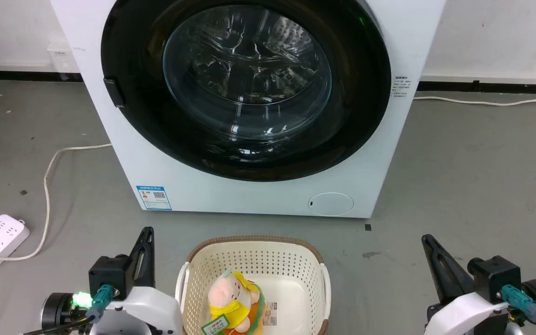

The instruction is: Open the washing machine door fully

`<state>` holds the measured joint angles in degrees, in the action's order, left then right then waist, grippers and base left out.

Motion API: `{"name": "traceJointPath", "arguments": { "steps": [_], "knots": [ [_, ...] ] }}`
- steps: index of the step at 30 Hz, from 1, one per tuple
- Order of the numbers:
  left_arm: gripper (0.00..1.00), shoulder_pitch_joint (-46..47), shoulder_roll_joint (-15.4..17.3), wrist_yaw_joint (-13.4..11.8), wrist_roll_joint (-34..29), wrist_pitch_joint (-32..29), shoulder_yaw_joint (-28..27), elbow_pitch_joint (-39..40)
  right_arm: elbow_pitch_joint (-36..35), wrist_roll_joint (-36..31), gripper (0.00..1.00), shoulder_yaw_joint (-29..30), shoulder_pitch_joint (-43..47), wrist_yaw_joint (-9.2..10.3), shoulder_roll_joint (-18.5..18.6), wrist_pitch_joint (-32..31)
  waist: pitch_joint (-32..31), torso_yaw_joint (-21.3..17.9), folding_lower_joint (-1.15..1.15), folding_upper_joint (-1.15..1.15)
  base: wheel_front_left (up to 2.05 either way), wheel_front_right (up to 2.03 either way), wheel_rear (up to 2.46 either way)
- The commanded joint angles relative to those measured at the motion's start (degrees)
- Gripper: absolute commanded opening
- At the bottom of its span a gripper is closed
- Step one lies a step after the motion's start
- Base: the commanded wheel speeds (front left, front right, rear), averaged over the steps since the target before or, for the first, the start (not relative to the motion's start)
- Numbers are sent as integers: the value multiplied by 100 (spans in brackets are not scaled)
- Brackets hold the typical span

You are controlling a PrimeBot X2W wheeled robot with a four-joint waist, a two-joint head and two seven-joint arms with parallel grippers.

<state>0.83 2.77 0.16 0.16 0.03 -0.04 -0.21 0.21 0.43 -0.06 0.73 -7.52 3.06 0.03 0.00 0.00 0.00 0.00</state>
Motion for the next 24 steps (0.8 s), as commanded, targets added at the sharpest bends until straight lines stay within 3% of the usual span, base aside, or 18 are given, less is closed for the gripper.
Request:
{"name": "traceJointPath", "arguments": {
  "steps": [1, 24],
  "knots": [
    [0, -83, 10, -16, -16, -3, 4, 21, -21, -43, 0, 6, -73, 3, -18, -3, 0, 0, 0, 0, 0, 0, 0],
    [0, -83, 10, -16, -16, -3, 4, 21, -21, -43, 0, 6, -73, 3, -18, -3, 0, 0, 0, 0, 0, 0, 0]
  ]
}}
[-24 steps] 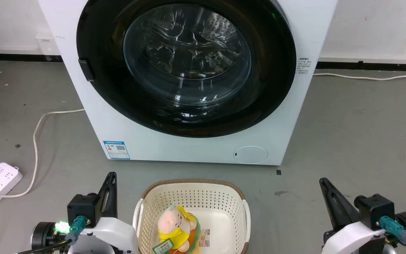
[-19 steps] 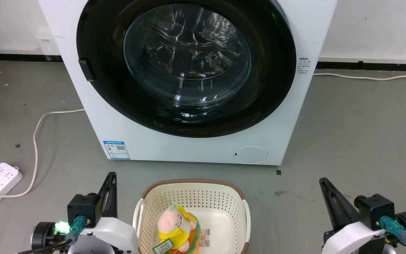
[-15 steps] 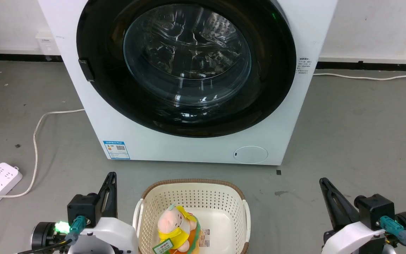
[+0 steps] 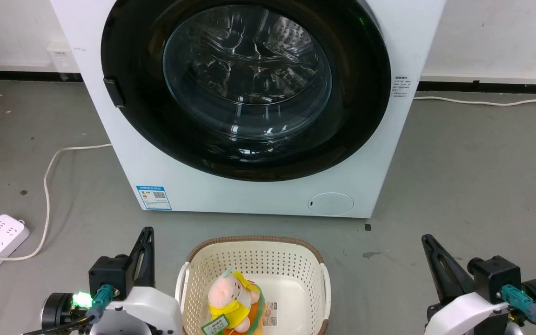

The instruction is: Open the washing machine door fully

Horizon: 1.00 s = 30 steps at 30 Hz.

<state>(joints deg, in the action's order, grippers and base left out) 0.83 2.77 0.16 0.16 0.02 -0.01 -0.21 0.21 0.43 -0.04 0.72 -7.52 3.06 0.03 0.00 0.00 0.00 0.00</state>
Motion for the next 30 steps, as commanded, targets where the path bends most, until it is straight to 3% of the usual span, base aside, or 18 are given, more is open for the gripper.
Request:
{"name": "traceJointPath", "arguments": {
  "steps": [1, 9, 10, 30],
  "knots": [
    [0, -83, 10, -16, -16, -2, 1, 21, -21, -43, 0, 4, -72, 3, -18, -3, 0, 0, 0, 0, 0, 0, 0],
    [0, -83, 10, -16, -16, -2, 1, 21, -21, -43, 0, 4, -72, 3, -18, -3, 0, 0, 0, 0, 0, 0, 0],
    [100, -1, 0, 0, 0, 2, 0, -1, 0, 2, 100, 0, 0, 0, 0, 1, 0, 0, 0, 0, 0, 0, 0],
    [100, 37, 0, -57, 49, 183, 140, -20, 8, 166, 100, -35, -62, -1, -2, 182, 89, 27, 0, 0, 0, 0, 0]
  ]
}}
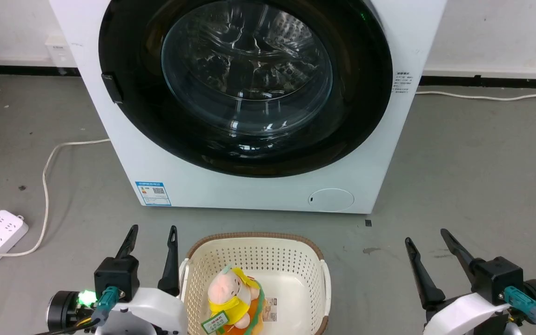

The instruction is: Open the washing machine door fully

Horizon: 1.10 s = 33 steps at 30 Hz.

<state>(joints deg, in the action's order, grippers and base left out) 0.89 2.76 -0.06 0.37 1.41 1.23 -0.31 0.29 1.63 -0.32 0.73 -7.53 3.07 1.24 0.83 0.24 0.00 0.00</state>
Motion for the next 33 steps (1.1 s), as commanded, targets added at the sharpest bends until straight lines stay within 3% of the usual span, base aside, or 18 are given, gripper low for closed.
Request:
{"name": "traceJointPath", "arguments": {
  "steps": [1, 11, 33],
  "knots": [
    [100, 37, 1, -38, 30, 56, 27, -9, 3, 66, 100, -13, -81, 1, 2, 73, 22, 7, 0, 0, 0, 0, 0],
    [100, 162, 2, -128, 98, 175, 116, 50, 26, 458, 100, -76, -456, 1, 207, 158, 278, 63, 0, 0, 0, 0, 0],
    [100, 511, 4, -261, 180, 427, 383, 168, 603, 2040, 100, 681, -2044, 2, 216, -363, 931, 267, 0, 0, 0, 0, 0]
  ]
}}
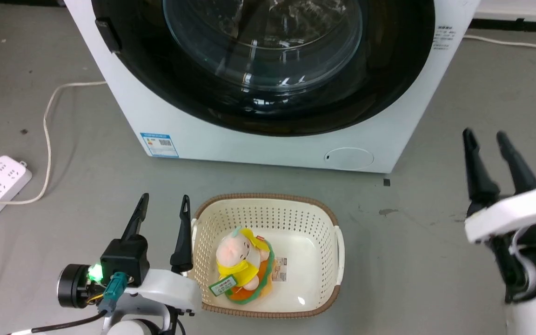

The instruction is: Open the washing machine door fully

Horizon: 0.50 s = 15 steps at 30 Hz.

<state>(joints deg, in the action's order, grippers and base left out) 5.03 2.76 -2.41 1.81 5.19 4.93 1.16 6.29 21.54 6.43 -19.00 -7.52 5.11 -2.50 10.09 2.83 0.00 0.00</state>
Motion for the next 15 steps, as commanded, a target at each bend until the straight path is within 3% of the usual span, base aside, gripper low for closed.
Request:
{"name": "traceJointPath", "arguments": {
  "steps": [1, 14, 15],
  "knots": [
    [100, 110, 4, -31, 40, 61, 22, 26, 42, 103, 100, 39, -166, 1, 10, -18, 32, 18, 0, 0, 0, 0, 0],
    [100, 242, 6, -94, 95, 216, 170, 69, 845, 780, 100, 686, -1414, 1, 19, -475, 353, 149, 0, 0, 0, 0, 0],
    [100, 254, 6, -99, 101, 228, 184, 73, 922, 823, 51, 745, -1521, 1, 22, -505, 380, 162, 0, 0, 0, 0, 0]
  ]
}}
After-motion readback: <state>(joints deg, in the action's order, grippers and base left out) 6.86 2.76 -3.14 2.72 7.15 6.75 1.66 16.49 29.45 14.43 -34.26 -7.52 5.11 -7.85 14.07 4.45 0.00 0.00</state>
